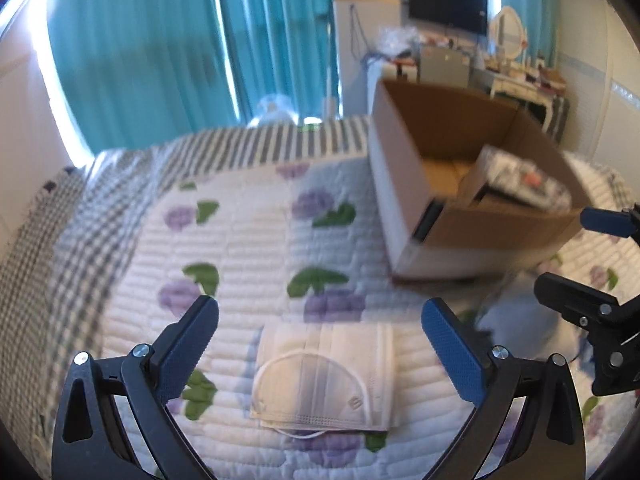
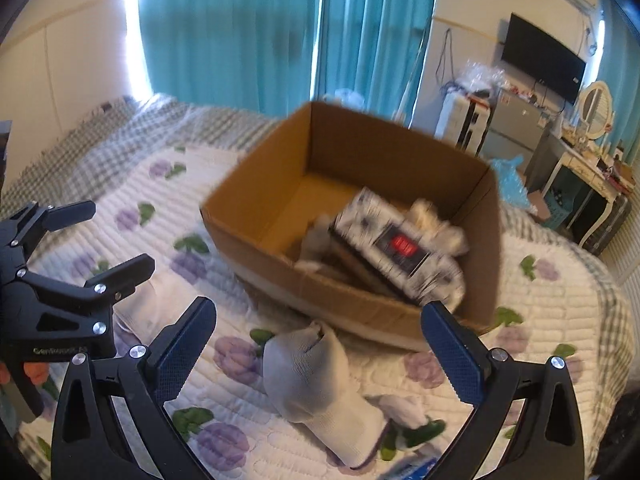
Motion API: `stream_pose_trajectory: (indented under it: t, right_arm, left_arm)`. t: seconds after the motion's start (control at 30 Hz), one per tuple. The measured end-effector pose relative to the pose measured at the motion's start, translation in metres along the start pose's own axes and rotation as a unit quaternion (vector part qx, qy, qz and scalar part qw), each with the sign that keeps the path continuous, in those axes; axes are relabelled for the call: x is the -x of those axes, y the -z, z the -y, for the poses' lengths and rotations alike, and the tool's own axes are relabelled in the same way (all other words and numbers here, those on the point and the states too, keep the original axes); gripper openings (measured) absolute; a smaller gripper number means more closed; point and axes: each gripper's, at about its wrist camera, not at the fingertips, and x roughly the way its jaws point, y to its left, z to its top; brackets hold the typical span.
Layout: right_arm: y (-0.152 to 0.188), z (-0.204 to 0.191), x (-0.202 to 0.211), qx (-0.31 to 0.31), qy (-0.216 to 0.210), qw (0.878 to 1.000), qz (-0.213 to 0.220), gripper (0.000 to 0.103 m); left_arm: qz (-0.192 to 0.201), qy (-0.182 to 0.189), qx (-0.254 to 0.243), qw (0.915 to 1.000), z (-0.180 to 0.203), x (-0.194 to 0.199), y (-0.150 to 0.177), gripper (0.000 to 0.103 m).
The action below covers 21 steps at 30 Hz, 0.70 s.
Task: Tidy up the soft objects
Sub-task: 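Move both tools back toward the face mask and grey sock, then grasp the white face mask with the left tool while the right grasps the grey sock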
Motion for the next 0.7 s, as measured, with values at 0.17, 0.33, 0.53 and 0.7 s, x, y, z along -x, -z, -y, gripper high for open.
stream_pose_trajectory:
  t: [0.17, 0.33, 0.53, 0.7]
  right_arm:
    - [0.017, -0.004, -0.037, -0.001, -0.015, 0.999, -0.035, 0.103]
    - [0.036, -0.004, -0.057, -0.006, -0.031, 0.998, -0.061, 0.103]
    - [0.052, -0.001, -0.065, -0.016, -0.047, 0.996, -0.08, 0.095]
    - [0.055, -0.003, -0.067, -0.007, -0.04, 0.996, -0.086, 0.07]
  left_arm:
    - [-0.042, -0.007, -0.006, 0.9991, -0.003, -0.024, 0.021, 0.103]
    - [-0.08, 0.011, -0.001, 0.9968, -0.002, -0.04, 0.033, 0.102]
    - [-0.093, 0.023, -0.016, 0.9953, 0.007, -0.048, 0.043, 0.101]
    - [-0.089, 0.035, -0.037, 0.9948, 0.016, -0.044, 0.046, 0.072]
